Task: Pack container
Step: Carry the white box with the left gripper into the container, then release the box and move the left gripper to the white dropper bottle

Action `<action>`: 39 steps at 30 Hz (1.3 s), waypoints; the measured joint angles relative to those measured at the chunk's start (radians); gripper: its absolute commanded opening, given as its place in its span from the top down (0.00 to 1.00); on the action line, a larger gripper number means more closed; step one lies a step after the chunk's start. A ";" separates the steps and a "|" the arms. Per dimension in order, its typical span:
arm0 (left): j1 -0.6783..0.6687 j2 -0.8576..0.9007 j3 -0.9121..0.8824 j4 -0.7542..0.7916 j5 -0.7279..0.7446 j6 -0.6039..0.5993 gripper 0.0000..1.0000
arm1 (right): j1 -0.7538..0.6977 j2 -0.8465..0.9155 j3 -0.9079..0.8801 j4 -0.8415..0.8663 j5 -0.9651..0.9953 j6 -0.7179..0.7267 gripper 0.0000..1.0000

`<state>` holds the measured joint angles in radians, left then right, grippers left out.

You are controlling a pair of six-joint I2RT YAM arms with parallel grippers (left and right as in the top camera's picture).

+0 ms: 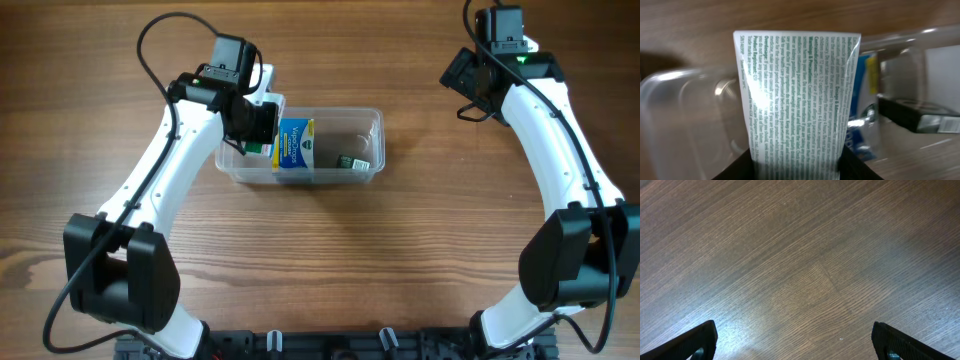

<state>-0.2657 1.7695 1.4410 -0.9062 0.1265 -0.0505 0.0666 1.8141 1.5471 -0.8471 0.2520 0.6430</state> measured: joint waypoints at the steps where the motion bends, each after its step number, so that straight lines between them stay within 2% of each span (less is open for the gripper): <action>1: 0.000 0.000 0.000 -0.021 -0.023 -0.025 0.56 | 0.000 0.000 0.000 0.000 0.000 0.000 0.00; 9: 0.000 0.000 0.000 -0.122 -0.173 -0.090 0.51 | 0.000 0.000 0.000 0.000 0.000 0.000 0.00; 13: 0.000 0.000 0.000 -0.068 -0.190 -0.089 0.47 | 0.000 0.000 0.000 0.000 0.000 0.000 0.00; 21: 0.000 0.000 0.000 -0.029 -0.190 -0.089 0.46 | 0.000 0.000 0.000 0.022 0.000 0.000 0.00; 25: 0.000 0.000 0.000 -0.029 -0.190 -0.089 0.39 | 0.000 0.000 0.000 0.024 0.000 0.000 0.00; 27: 0.000 0.000 0.000 -0.028 -0.190 -0.090 0.25 | 0.000 0.000 0.000 0.024 0.000 0.000 0.00; 30: 0.000 0.000 0.030 -0.018 -0.191 -0.090 0.12 | 0.000 0.000 0.000 0.026 0.000 0.000 0.00; 31: 0.000 0.000 0.073 -0.016 -0.192 -0.087 0.02 | 0.000 0.000 0.000 0.026 0.000 0.000 0.00; 33: 0.001 -0.011 0.175 -0.008 -0.207 -0.084 0.00 | 0.000 0.000 0.000 0.026 0.000 0.000 0.00; 36: 0.043 -0.078 0.234 -0.018 -0.264 -0.086 0.00 | 0.000 0.000 0.000 0.026 0.000 0.000 0.00; 39: 0.199 -0.101 0.245 -0.093 -0.282 -0.086 0.01 | 0.000 0.000 0.000 0.026 0.000 0.000 0.00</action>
<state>-0.0666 1.6680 1.6859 -0.9989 -0.1558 -0.1364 0.0666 1.8141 1.5471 -0.8215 0.2520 0.6430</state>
